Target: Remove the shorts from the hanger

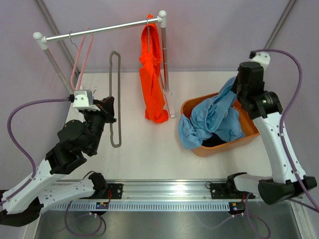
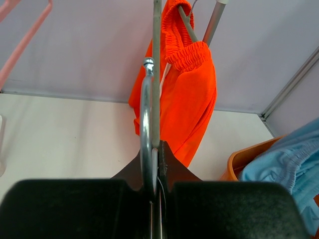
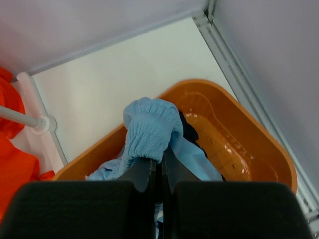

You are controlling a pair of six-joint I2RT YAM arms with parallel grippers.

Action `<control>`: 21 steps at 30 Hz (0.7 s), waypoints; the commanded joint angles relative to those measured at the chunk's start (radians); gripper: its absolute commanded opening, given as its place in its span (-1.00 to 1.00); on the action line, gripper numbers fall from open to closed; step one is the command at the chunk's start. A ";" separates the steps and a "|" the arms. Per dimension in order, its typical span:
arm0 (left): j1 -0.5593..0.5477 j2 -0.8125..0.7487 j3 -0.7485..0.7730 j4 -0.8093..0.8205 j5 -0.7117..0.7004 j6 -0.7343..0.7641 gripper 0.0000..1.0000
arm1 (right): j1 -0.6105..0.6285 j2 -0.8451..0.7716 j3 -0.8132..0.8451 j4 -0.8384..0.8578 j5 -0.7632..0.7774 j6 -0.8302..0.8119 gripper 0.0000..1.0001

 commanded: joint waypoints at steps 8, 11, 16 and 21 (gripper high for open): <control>0.002 0.005 0.016 -0.010 -0.005 -0.034 -1.00 | -0.338 -0.203 -0.311 0.130 -0.327 0.176 -1.00; 0.002 0.005 0.016 -0.022 -0.011 -0.035 -1.00 | -0.338 -0.209 -0.365 0.170 -0.492 0.184 -1.00; 0.002 0.041 0.056 -0.092 -0.028 -0.057 -1.00 | -0.324 -0.208 -0.475 0.207 -0.638 0.184 -0.87; 0.002 0.127 0.177 -0.255 -0.024 -0.123 -1.00 | -0.289 -0.211 -0.509 0.199 -0.608 0.160 -0.29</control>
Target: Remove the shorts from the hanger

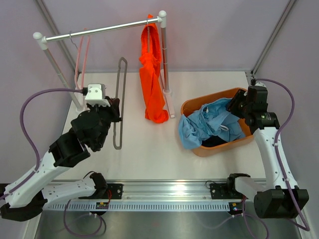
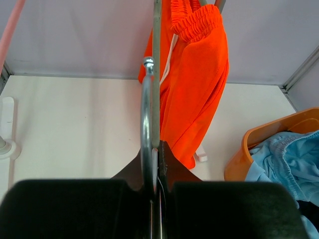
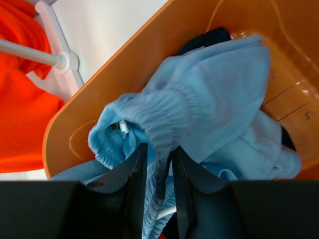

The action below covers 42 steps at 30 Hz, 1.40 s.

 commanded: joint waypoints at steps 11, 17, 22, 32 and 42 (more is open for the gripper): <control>0.132 0.194 0.422 -0.382 0.145 -0.074 -1.00 | 0.207 -0.037 0.060 0.024 0.022 -0.030 0.57; 0.345 0.265 0.471 -0.412 0.448 -0.046 -1.00 | 0.218 -0.083 0.074 0.026 -0.060 -0.045 0.68; 0.532 0.334 0.496 -0.383 0.732 -0.040 -1.00 | 0.218 -0.089 0.083 0.043 -0.159 -0.099 0.77; 0.741 0.496 0.673 -0.387 1.004 -0.020 -1.00 | 0.218 -0.142 0.018 0.081 -0.194 -0.105 0.91; 0.910 0.665 0.813 -0.306 1.295 -0.054 -1.00 | 0.218 -0.173 -0.005 0.150 -0.266 -0.100 0.91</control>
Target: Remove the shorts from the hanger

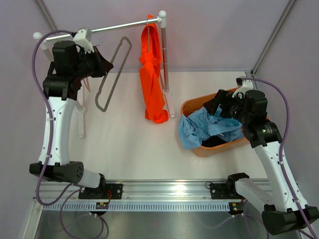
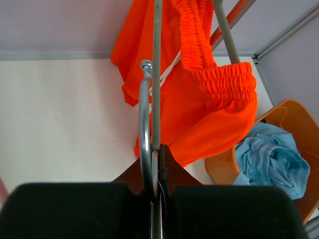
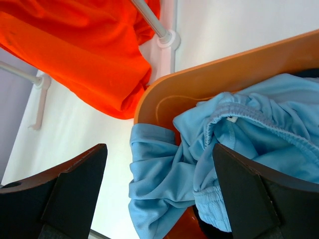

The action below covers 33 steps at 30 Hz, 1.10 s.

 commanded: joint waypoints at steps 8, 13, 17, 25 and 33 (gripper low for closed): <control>0.028 0.155 0.204 0.147 0.132 -0.058 -1.00 | 0.008 -0.031 -0.033 0.106 -0.089 -0.009 0.90; 0.028 0.172 0.205 0.219 0.083 -0.090 -1.00 | 0.008 -0.032 -0.047 0.133 -0.119 0.005 0.90; 0.028 0.215 0.253 0.215 0.031 -0.114 -1.00 | 0.008 -0.026 -0.049 0.132 -0.126 0.002 0.90; 0.027 0.255 0.271 0.276 -0.049 -0.165 -1.00 | 0.008 -0.029 -0.053 0.139 -0.145 0.006 0.90; 0.014 0.339 0.346 0.288 -0.129 -0.179 -1.00 | 0.008 -0.020 -0.052 0.139 -0.161 0.008 0.90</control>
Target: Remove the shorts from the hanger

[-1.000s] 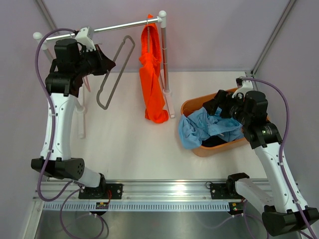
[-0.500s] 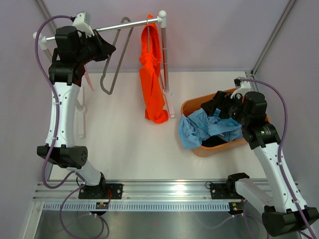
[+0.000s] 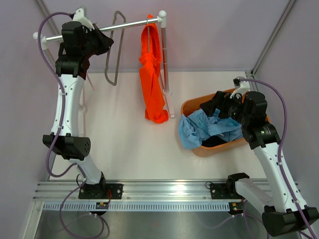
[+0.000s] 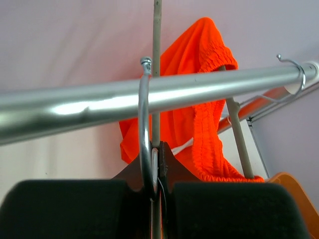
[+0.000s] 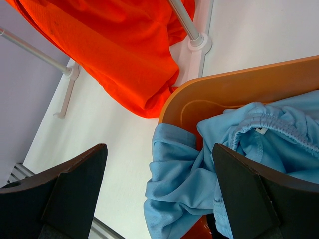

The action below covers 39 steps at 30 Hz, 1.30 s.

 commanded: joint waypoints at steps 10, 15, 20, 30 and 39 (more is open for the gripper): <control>-0.013 0.087 0.117 0.076 -0.107 -0.004 -1.00 | 0.007 -0.003 -0.004 0.035 -0.040 0.003 0.90; -0.013 0.095 0.114 0.058 -0.122 0.024 -0.96 | 0.007 -0.001 -0.005 0.036 -0.046 0.004 0.89; -0.013 0.096 0.102 0.030 -0.132 0.042 -0.87 | 0.007 -0.003 -0.008 0.038 -0.049 0.006 0.90; -0.013 0.079 0.048 0.033 -0.138 0.050 -0.82 | 0.007 -0.007 -0.010 0.030 -0.049 0.004 0.90; -0.013 0.012 -0.040 0.070 -0.161 0.073 -0.67 | 0.007 -0.010 -0.016 0.028 -0.048 0.003 0.90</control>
